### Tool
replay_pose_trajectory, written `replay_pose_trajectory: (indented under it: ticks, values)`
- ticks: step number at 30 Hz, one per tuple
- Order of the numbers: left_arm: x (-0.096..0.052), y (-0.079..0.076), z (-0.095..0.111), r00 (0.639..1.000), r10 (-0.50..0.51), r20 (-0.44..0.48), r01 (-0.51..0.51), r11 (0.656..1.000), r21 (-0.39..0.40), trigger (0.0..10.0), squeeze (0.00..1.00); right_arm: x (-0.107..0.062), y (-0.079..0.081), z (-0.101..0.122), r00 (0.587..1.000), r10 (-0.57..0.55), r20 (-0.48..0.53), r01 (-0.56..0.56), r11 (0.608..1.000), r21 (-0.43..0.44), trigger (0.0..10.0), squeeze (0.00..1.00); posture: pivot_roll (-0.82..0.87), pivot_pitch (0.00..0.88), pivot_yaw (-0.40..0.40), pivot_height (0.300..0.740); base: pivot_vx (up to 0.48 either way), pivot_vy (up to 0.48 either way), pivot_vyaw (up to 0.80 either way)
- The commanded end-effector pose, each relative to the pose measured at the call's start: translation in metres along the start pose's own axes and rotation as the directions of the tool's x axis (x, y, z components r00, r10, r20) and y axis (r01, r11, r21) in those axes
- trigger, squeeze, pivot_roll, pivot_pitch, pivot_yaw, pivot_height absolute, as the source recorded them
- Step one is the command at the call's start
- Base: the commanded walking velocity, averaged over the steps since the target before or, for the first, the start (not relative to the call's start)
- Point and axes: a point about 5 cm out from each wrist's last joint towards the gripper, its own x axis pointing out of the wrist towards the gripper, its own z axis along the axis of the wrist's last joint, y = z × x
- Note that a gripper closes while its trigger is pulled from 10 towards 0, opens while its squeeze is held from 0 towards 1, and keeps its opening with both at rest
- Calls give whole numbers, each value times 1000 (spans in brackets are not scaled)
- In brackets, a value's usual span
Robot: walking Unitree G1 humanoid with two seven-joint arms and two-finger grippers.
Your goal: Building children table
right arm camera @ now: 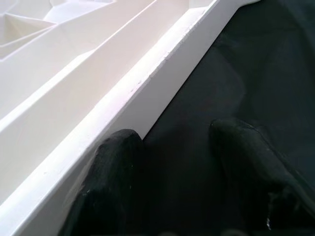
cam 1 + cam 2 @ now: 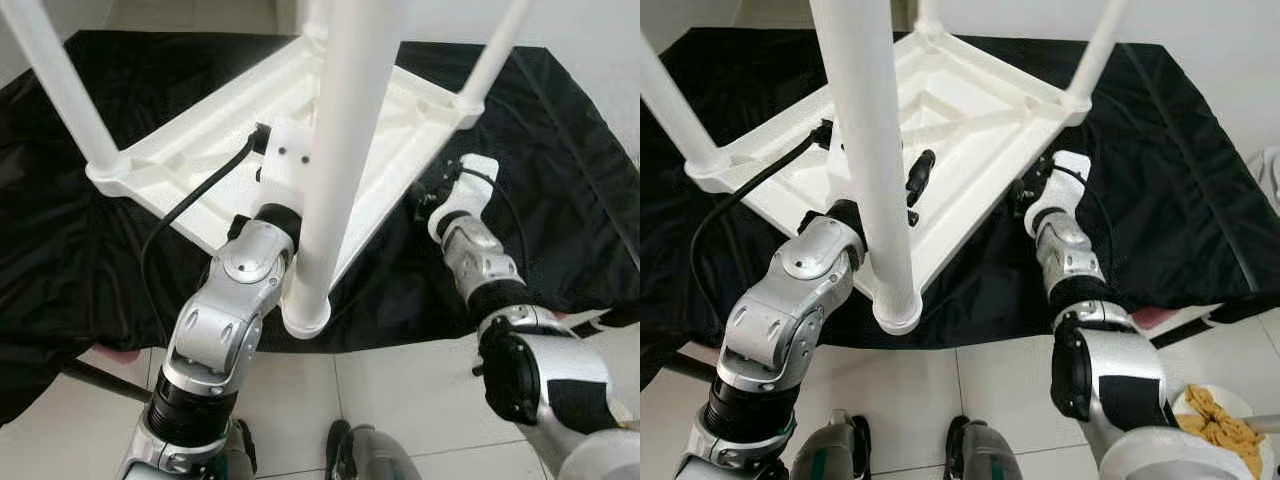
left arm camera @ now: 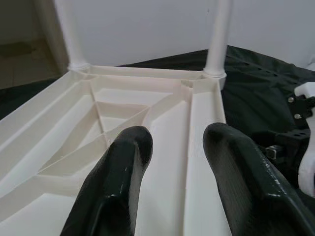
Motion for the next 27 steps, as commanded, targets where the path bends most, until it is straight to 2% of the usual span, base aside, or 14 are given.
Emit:
replay_pose_trajectory:
  ticks: [1,3,4,5,10,12,14,21,27]
  values:
    - [-1,-11,2,999,-50,4,50,999,-2,10000,0,3,25,1,993,116,9,-116,993,-9,10000,0,136,190,-9,740,0,0,0]
    - [-2,-13,3,998,-56,2,56,998,-5,10000,0,5,35,2,988,156,8,-156,988,0,10000,0,142,196,-3,740,0,0,0]
    - [-2,-13,3,998,-56,2,56,998,-5,10000,0,5,35,2,988,156,8,-156,988,0,10000,0,142,196,-3,740,0,0,0]
    - [-3,-14,3,998,-59,1,59,998,-9,10000,0,7,44,2,983,184,5,-184,983,5,10000,0,145,197,-1,740,0,0,0]
    - [-3,-15,3,998,-61,-1,61,998,-10,10000,0,8,47,3,979,204,9,-204,979,9,10000,0,145,197,-1,740,0,0,0]
    - [-4,-17,4,998,-64,-3,64,998,-13,10000,0,10,60,6,975,221,14,-222,975,11,10000,0,149,205,2,740,0,0,0]
    - [-4,-18,4,998,-67,-2,67,998,-12,10000,0,10,61,9,977,211,27,-211,977,10,10000,0,153,203,1,740,0,0,0]
    - [-4,-18,3,998,-68,-6,68,998,-3,10000,0,10,52,14,986,151,77,-151,988,3,10000,0,150,198,-4,740,0,0,0]
    - [-7,-15,0,995,-98,-24,99,995,32,10000,0,5,34,15,982,102,161,-99,995,-27,10000,0,145,190,-12,740,0,0,0]
